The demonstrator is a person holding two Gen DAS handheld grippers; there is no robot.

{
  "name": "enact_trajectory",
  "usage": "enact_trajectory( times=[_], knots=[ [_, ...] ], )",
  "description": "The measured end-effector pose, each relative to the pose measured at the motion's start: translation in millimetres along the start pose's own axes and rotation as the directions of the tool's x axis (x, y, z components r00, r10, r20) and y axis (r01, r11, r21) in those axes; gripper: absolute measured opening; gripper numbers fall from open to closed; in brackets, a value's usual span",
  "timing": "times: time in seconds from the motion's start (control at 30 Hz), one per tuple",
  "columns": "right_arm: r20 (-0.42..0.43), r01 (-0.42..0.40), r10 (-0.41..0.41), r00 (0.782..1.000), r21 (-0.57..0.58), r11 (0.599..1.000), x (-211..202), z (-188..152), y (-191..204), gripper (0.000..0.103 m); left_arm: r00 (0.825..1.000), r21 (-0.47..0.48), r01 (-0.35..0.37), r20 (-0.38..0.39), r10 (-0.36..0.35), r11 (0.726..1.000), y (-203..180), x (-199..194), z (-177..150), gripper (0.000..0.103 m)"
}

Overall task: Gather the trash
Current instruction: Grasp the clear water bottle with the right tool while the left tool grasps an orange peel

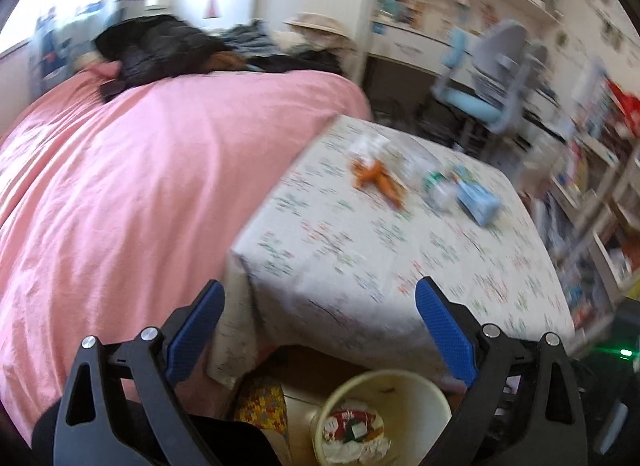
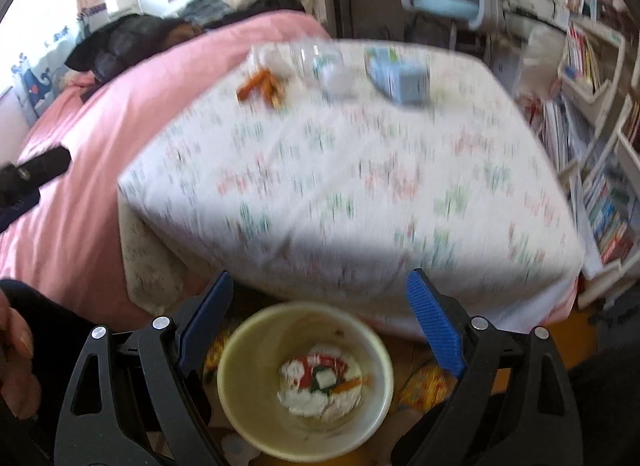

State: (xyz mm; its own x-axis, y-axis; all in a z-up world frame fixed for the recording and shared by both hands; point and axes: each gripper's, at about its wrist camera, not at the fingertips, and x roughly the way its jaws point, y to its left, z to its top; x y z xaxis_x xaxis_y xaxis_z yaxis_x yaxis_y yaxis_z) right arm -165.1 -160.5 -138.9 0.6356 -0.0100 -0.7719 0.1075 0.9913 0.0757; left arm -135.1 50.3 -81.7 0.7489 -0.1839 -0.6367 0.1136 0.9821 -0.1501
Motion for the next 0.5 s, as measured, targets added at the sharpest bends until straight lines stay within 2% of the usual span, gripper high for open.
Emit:
enact_trajectory(
  times=[0.1,0.27,0.37,0.43,0.5],
  knots=[
    [0.059,-0.008,0.009,0.998,-0.019,1.000,-6.4,28.4,-1.2,0.086,0.999,-0.048,-0.050,0.018,0.050,0.998,13.3,4.6,15.8,0.092],
    [0.104,-0.021,0.031,0.994,-0.088,0.996,7.1,82.5,4.6,0.088,0.998,-0.041,-0.064,0.004,0.064,0.997,23.4,28.2,50.2,0.092],
    [0.093,-0.066,0.077,0.993,-0.119,0.991,27.5,110.0,11.1,0.088,0.998,-0.025,-0.036,-0.058,0.034,0.999,24.3,52.9,65.6,0.092],
    [0.087,-0.054,0.067,0.994,-0.148,0.988,42.4,124.7,17.0,0.088,0.994,-0.026,-0.012,-0.106,0.009,1.000,23.2,71.0,73.6,0.092],
    [0.098,-0.035,0.051,0.994,-0.159,0.987,59.8,143.5,18.5,0.088,0.993,-0.002,-0.008,-0.118,0.007,1.000,17.0,80.6,80.5,0.092]
  ],
)
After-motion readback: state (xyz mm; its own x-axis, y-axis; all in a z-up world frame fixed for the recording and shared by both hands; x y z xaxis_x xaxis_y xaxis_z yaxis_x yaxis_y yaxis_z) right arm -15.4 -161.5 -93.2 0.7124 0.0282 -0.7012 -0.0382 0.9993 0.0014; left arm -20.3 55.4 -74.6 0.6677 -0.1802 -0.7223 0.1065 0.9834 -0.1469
